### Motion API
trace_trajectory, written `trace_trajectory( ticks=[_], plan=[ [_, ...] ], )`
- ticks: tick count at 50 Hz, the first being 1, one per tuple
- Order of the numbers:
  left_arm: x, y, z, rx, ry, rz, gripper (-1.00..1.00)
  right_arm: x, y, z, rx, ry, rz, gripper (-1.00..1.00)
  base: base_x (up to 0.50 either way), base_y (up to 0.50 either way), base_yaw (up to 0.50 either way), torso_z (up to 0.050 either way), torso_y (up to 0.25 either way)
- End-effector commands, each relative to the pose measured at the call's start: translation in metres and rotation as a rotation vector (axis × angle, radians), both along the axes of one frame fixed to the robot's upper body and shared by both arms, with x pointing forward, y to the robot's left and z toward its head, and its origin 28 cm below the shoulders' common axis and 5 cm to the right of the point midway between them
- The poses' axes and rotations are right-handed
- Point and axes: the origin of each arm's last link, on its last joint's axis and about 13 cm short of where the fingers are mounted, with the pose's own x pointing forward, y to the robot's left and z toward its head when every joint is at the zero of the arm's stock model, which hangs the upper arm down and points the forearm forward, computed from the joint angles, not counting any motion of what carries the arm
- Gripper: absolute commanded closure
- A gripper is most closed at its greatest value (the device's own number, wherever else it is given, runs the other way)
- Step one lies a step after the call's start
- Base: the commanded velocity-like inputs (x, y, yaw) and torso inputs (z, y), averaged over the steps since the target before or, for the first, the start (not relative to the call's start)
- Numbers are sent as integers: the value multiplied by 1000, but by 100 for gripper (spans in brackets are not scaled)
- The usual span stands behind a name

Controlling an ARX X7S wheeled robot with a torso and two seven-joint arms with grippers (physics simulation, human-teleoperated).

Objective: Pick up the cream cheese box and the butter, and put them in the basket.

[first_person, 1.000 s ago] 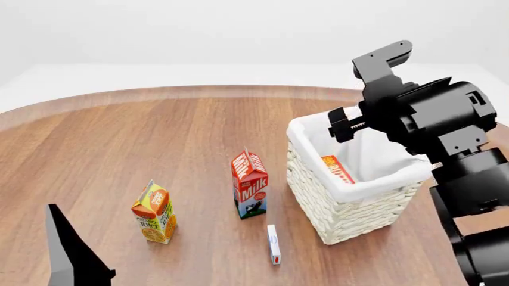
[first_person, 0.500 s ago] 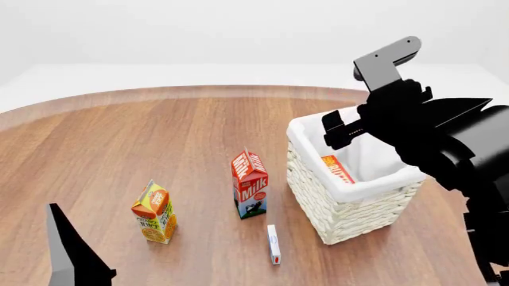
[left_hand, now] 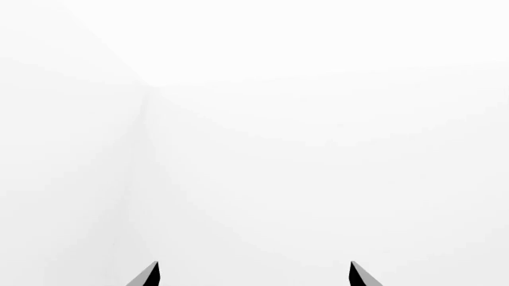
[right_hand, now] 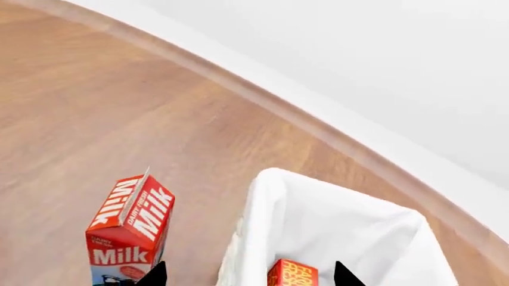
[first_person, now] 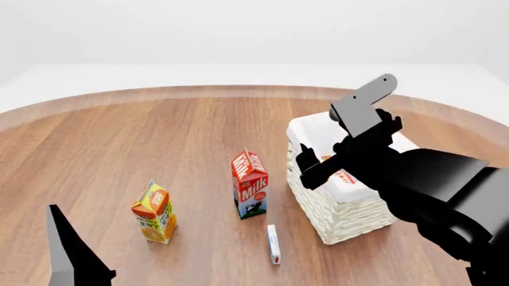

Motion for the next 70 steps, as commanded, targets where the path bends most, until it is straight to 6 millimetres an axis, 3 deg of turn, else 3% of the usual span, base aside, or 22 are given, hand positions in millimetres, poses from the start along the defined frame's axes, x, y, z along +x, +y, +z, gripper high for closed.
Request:
trace_trajectory(
  ticks=[1, 16, 26, 43, 70],
  plan=[
    [0, 0, -1, -1, 2, 0, -100, -16, 9, -23, 43, -17, 64, -100, 0, 0, 0, 0, 0],
    [0, 0, 0, -2, 1, 1, -100, -37, 15, -32, 74, -70, 84, -100, 0, 0, 0, 0, 0],
    [1, -1, 0, 0, 5, -1, -100, -51, 17, -54, 151, -78, 115, -100, 0, 0, 0, 0, 0],
    [1, -1, 0, 1, 5, -3, -100, -70, 27, -70, 153, -85, 176, -100, 0, 0, 0, 0, 0],
    [0, 1, 0, -4, 4, 3, -100, -46, 48, -99, 133, 14, 178, -100, 0, 0, 0, 0, 0]
  ],
)
